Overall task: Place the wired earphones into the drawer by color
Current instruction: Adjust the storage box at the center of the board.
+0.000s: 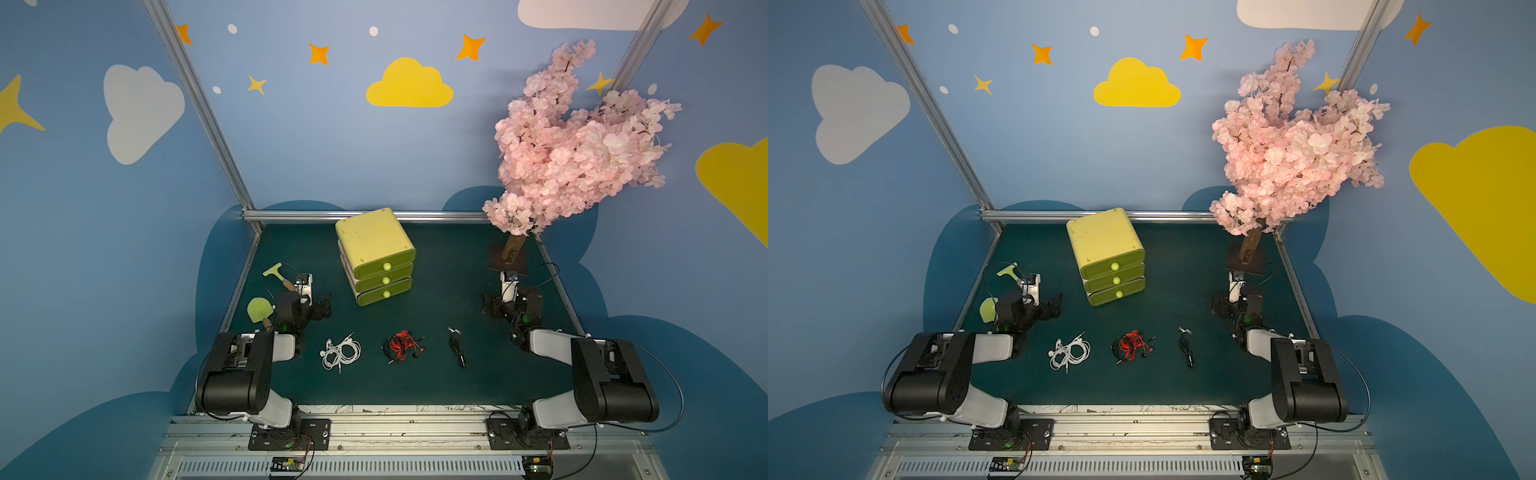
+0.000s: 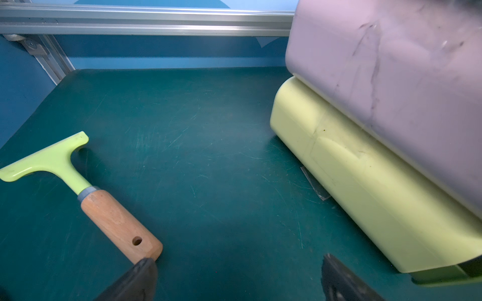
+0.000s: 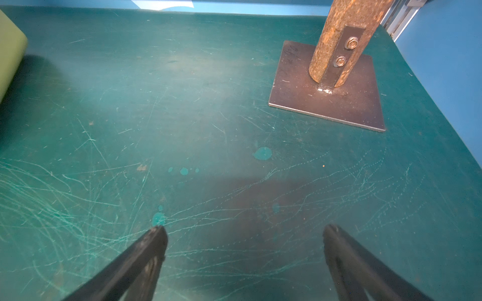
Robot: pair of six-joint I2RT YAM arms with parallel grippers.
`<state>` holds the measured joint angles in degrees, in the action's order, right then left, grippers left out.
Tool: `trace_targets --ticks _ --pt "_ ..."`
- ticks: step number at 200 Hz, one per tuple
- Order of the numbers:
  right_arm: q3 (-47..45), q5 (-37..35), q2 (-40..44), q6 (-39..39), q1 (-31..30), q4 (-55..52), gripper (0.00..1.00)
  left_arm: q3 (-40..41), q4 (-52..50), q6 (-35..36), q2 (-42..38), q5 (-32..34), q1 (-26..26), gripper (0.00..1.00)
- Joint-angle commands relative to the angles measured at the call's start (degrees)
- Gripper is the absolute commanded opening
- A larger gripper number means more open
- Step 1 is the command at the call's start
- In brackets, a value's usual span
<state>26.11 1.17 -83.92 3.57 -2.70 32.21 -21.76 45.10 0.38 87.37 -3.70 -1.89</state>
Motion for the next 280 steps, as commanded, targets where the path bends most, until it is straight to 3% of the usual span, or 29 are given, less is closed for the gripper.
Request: trace_targets --ticks 1,73,126,175,206,231,280 --pt "1.14 0.50 -0.54 -0.09 0.30 1.36 0.98 -1.37 0.95 -0.16 0.61 -0.86 -0.34 1.00" --pt "1.95 0.77 1.78 -0.10 0.40 -1.29 0.98 -1.31 -1.40 -0.83 -2.64 2.44 -0.04 1.00" --pt "6.46 0.81 10.24 -1.29 0.21 -14.78 0.98 -2.78 -18.75 -5.32 -18.20 2.46 0.04 1.00" --pt "12.10 5.71 16.86 -18.26 0.32 -25.84 0.98 -2.85 -33.63 -19.04 -37.92 6.11 -0.14 1.00" --pt "17.79 16.50 18.29 -20.01 0.05 -35.43 0.98 -2.98 -38.62 -25.65 -46.57 0.90 -0.07 1.00" --pt "19.19 23.53 19.30 -21.68 -0.77 -37.12 0.98 -3.19 -41.66 -29.99 -50.66 -4.20 -0.10 1.00" --pt "23.83 28.94 17.56 -22.56 -7.13 -43.76 0.97 -7.46 -43.85 -37.02 -47.38 -18.13 0.12 1.00"
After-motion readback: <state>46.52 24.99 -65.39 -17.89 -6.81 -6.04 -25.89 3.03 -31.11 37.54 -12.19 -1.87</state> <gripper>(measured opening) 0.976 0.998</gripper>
